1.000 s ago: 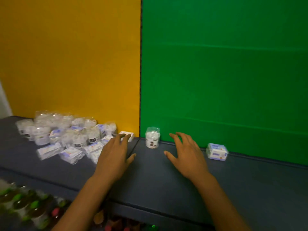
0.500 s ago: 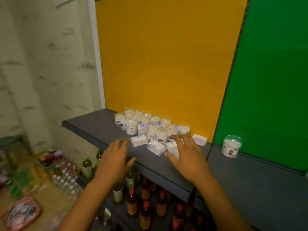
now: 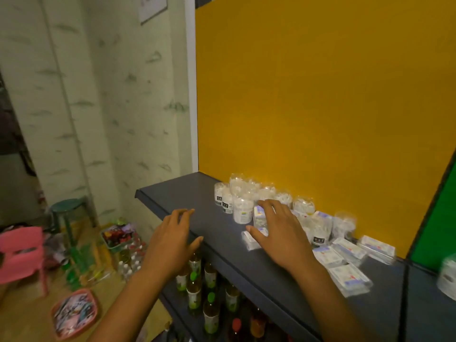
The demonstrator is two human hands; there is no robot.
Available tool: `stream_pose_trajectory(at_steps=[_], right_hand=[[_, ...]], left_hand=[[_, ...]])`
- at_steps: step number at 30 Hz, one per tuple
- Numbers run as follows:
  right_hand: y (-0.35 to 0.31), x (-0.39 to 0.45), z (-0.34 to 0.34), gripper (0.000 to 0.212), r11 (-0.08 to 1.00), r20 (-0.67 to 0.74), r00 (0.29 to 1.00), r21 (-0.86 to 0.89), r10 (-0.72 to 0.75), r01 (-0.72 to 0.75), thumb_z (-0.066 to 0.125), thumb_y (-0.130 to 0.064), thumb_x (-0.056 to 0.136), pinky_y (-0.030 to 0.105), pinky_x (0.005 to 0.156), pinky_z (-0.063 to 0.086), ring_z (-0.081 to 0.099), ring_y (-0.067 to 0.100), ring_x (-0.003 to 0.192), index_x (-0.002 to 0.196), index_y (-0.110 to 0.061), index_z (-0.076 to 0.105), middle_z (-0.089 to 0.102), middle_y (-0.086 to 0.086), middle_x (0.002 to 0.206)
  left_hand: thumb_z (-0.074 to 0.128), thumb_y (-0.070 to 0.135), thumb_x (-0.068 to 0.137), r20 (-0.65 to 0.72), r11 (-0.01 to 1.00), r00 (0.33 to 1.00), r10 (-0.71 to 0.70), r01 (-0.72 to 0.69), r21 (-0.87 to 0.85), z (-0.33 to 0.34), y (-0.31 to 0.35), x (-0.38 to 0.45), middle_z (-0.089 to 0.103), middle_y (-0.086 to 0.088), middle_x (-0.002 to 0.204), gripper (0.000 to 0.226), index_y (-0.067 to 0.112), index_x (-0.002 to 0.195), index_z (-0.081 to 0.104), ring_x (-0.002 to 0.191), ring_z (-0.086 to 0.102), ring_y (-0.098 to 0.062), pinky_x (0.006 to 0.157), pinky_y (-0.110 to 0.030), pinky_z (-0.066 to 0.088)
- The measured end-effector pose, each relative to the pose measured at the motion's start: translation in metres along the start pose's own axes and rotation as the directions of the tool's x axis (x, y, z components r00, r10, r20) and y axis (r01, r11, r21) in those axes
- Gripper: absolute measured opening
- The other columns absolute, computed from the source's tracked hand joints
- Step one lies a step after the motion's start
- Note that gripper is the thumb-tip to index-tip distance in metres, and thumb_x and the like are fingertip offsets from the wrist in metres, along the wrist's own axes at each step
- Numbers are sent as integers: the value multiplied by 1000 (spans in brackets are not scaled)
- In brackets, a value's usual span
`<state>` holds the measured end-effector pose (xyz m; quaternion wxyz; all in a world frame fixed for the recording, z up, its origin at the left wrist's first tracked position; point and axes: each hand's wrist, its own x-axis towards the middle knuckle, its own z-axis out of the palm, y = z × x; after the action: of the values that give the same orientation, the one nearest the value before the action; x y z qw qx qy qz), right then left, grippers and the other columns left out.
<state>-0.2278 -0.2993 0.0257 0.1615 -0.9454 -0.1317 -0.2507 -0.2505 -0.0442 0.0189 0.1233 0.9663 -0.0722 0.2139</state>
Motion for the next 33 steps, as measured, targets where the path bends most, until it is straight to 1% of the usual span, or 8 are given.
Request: stream_pose_trajectory(at_steps=[3, 7, 15, 19, 23, 27, 33], right_hand=[[4, 35, 15, 62, 1000, -21, 1000, 24, 17, -17, 52, -59, 90, 33, 108, 35, 33, 16, 137, 144, -33, 33, 36, -7, 149], [14, 75, 33, 61, 999, -46, 999, 30, 30, -28, 51, -60, 90, 36, 107, 36, 36, 18, 134, 141, -31, 37, 40, -5, 147], [18, 121, 64, 63, 999, -42, 999, 28, 30, -29, 47, -64, 89, 38, 109, 38, 36, 18, 135, 142, -31, 36, 38, -5, 149], [20, 130, 74, 63, 998, -22, 998, 2, 61, -60, 47, -64, 90, 38, 110, 37, 36, 17, 135, 142, -31, 36, 38, -5, 149], [23, 138, 83, 63, 990, -16, 992, -54, 127, -128, 48, -63, 89, 36, 110, 35, 36, 17, 134, 142, -32, 35, 38, -6, 149], [17, 144, 91, 61, 980, -45, 984, -91, 173, -176, 49, -62, 89, 35, 107, 37, 38, 16, 132, 141, -32, 37, 40, -5, 147], [2, 154, 98, 58, 964, -108, 966, -103, 234, -245, 44, -63, 91, 32, 103, 39, 40, 14, 127, 139, -31, 38, 42, -7, 141]], left_hand=[[52, 53, 89, -22, 1000, 1000, 11, -11, 11, 1, -14, 41, 32, -1, 149, 72, 21, 148, 24, 133, 35, -22, 106, -37, 40], [52, 52, 89, -44, 999, 999, 30, -29, 19, 11, -26, 88, 33, -1, 147, 70, 22, 146, 26, 131, 38, -21, 104, -37, 42], [54, 50, 90, 11, 999, 999, 44, -43, -29, 55, -48, 140, 33, -2, 146, 68, 22, 146, 27, 130, 39, -22, 102, -37, 43], [55, 48, 89, 32, 994, 998, 63, -60, -95, 75, -57, 161, 33, -3, 147, 67, 23, 146, 28, 130, 38, -22, 103, -37, 42], [55, 46, 90, 29, 977, 991, 127, -120, -175, 92, -61, 182, 33, -1, 146, 64, 26, 145, 30, 130, 38, -21, 103, -37, 43], [56, 44, 90, 35, 954, 979, 199, -186, -235, 108, -71, 206, 34, -2, 145, 61, 26, 143, 33, 129, 39, -21, 104, -38, 42], [59, 38, 89, 66, 905, 944, 324, -289, -312, 128, -84, 250, 36, -3, 143, 55, 37, 140, 38, 130, 38, -22, 104, -40, 41]])
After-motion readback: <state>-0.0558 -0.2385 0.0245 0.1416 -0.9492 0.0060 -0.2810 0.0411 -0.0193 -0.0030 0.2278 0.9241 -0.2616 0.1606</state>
